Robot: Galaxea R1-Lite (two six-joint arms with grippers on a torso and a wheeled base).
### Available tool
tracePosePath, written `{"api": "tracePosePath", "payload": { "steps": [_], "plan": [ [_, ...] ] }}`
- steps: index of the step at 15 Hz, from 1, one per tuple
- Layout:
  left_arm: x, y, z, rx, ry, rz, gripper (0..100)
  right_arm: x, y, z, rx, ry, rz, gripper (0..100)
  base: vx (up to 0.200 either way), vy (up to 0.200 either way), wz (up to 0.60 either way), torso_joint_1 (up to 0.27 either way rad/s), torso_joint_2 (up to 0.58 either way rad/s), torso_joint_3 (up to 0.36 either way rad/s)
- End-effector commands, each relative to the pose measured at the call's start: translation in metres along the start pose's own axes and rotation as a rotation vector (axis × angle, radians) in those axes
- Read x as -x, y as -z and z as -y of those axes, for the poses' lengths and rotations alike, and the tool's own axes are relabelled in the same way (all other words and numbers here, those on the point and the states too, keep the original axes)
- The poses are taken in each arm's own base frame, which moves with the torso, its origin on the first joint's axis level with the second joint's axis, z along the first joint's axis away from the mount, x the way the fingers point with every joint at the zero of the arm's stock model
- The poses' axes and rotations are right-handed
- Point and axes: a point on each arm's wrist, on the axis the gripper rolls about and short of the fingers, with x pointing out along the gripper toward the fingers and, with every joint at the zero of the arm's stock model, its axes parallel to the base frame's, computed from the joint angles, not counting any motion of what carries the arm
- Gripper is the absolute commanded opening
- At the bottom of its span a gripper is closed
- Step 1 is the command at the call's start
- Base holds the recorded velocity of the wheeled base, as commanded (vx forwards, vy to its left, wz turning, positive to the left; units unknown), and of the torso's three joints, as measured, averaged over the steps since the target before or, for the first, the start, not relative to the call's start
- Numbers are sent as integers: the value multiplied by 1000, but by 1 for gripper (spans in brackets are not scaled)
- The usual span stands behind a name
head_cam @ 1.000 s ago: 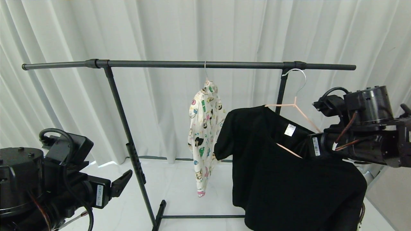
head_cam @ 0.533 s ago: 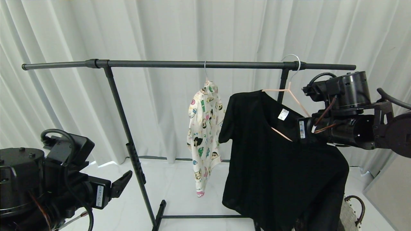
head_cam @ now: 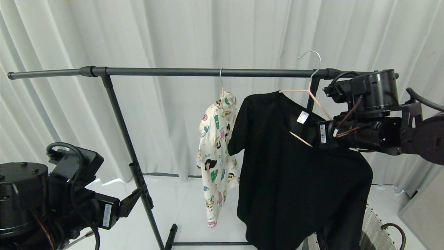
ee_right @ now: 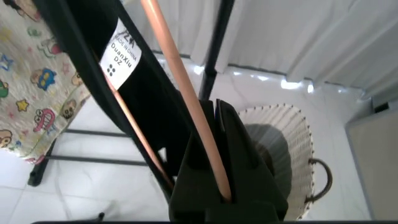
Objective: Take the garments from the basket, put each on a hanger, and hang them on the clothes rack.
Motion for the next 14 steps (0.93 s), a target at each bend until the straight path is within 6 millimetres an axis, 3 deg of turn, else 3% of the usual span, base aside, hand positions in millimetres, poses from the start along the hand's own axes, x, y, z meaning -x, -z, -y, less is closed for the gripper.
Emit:
{"api": "tracePosePath", "payload": {
  "steps": [1,5,8,14],
  "plan": [
    [0,0,0,1,-1,1,100,1,0,0,-1,0,1,0,200,0,0,2,2,7],
    [0,0,0,-2,1,0,100,1,0,0,0,0,0,0,200,0,0,7,2,1],
    [2,-3,5,-14,30,23,100,-1,3,0,18,16,-10,0,0,0,0,0,0,0],
    [4,-4,7,-19,41,32,100,-30,6,-4,48,96,-39,0,0,0,0,0,0,0]
  ]
}}
